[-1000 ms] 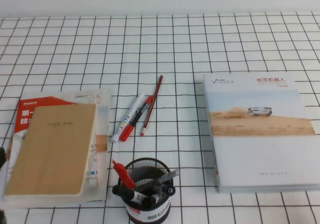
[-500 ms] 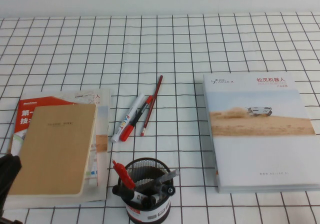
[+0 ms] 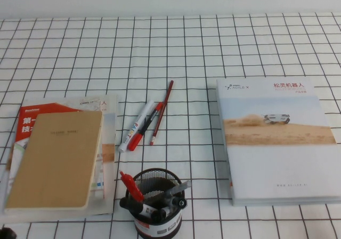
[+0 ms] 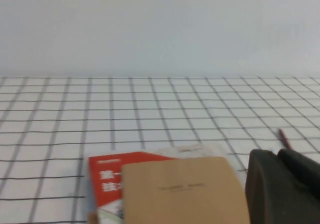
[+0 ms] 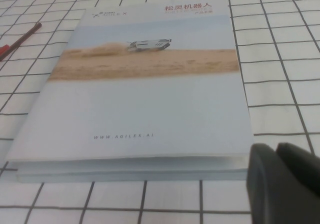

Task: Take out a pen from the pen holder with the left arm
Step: 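Take a marker out of the pen holder and lay it on the table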

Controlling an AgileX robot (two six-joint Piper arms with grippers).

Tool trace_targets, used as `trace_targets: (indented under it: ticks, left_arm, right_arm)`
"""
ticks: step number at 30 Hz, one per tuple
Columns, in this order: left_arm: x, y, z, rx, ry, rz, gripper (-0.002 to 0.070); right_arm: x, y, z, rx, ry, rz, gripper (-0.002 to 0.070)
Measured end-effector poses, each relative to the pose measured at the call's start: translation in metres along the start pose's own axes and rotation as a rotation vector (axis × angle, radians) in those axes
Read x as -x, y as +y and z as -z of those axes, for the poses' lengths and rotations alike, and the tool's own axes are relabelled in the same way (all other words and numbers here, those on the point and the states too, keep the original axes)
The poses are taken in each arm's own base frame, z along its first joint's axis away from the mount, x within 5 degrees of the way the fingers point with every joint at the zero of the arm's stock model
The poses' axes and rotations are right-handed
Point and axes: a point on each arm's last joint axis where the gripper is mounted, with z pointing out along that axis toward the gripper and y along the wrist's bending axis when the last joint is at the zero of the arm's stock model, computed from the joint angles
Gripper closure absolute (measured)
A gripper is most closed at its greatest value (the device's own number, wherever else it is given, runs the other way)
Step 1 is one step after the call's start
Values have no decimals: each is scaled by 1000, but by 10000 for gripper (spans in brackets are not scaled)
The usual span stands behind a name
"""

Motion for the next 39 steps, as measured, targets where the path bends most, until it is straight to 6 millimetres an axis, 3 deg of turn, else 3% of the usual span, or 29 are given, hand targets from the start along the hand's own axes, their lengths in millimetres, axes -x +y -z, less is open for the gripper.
trace_targets:
  ticks: [6,11,31,39]
  left_arm:
    - [-9,13,16,206,-103,-6,676]
    - [-20,15,22,273,-147,-24,676]
    - [-53,14,23,256,216,-59,676]
    - [-56,14,24,254,244,-55,676]
  right_arm:
    - [0,0,0,0,0,0,691]
    - [0,0,0,0,0,0,691]
    - [0,0,0,0,0,0,691]
    - [0,0,0,0,0,0,691]
